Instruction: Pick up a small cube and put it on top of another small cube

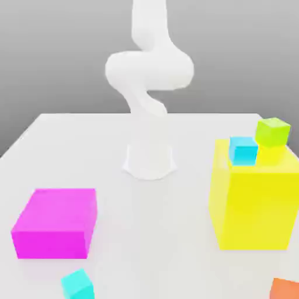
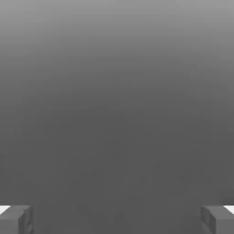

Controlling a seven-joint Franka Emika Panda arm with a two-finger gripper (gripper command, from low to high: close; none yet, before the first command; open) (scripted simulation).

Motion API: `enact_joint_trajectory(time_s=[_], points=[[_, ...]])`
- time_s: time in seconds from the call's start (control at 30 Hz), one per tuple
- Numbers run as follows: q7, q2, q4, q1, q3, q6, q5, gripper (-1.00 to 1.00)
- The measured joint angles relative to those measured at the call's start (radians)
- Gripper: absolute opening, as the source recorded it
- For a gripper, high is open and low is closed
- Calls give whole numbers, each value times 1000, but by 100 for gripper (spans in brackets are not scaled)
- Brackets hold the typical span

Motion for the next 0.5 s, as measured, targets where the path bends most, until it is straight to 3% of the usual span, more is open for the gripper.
enact_joint_trajectory(time_s=[0.5], points=[[-649, 323, 51, 314, -205, 34, 138, 0]])
